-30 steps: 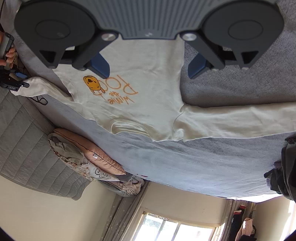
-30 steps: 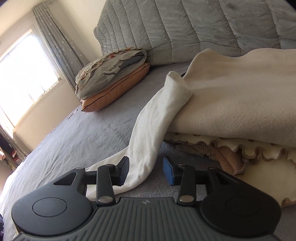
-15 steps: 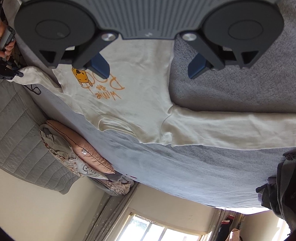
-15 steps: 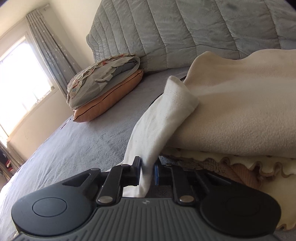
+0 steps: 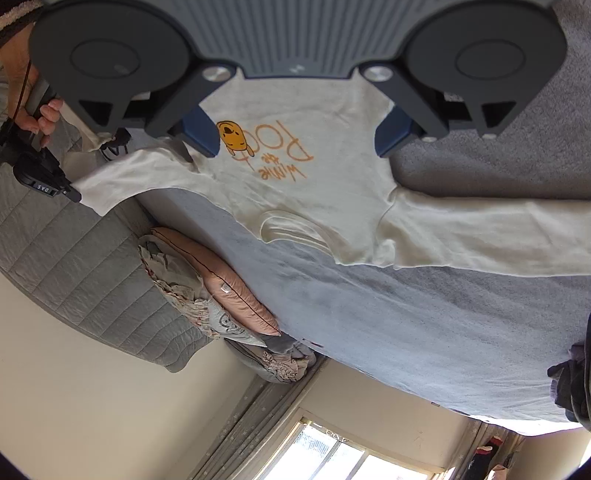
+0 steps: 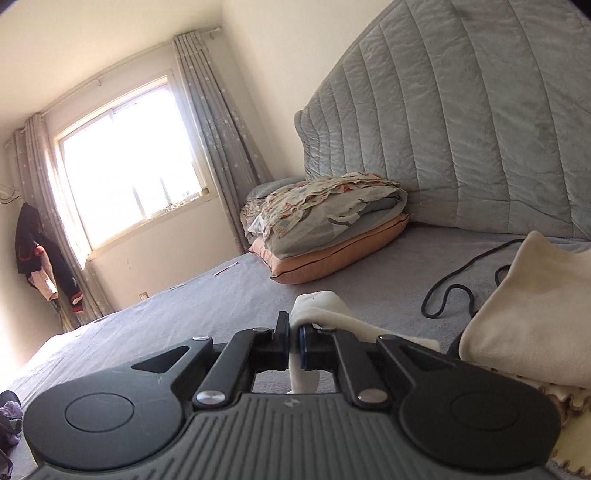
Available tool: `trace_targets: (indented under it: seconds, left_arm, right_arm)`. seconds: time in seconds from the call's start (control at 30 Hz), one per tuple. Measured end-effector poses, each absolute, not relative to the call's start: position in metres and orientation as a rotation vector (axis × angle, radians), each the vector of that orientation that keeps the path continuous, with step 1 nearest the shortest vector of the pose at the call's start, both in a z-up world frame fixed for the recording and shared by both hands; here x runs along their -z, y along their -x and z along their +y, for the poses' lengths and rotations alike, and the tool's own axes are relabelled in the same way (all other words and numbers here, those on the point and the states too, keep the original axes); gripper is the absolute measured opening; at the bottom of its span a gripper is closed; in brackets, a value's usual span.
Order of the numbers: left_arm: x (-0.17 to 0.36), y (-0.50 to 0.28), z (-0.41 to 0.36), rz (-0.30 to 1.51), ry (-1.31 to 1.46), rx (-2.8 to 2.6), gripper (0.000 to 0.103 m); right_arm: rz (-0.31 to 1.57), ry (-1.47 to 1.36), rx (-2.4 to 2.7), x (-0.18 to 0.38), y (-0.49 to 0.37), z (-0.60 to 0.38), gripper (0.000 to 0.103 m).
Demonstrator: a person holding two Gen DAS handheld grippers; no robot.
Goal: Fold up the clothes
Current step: 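Lift the sleeve and carry it across the sweatshirt body with the right gripper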
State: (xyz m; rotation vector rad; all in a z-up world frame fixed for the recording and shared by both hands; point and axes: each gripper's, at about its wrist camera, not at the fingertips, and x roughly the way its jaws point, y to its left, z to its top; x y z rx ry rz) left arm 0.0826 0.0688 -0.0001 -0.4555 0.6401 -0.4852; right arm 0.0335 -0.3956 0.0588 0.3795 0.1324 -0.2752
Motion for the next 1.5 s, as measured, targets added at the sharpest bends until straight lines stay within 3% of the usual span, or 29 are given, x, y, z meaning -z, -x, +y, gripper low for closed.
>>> trace_targets:
  seconds: [0.4, 1.2, 1.5]
  left_arm:
    - [0.006, -0.078, 0.056, 0.680, 0.469, 0.607, 0.092]
    - [0.048, -0.104, 0.070, 0.839, 0.677, 0.577, 0.089]
    - [0.055, -0.107, 0.069, 0.890, 0.727, 0.592, 0.089]
  right_arm:
    - [0.132, -0.075, -0.043, -0.087, -0.035, -0.293, 0.006]
    - [0.504, 0.668, -0.494, 0.020, -0.019, -0.146, 0.007]
    - [0.520, 0.657, -0.497, 0.014, -0.010, -0.147, 0.030]
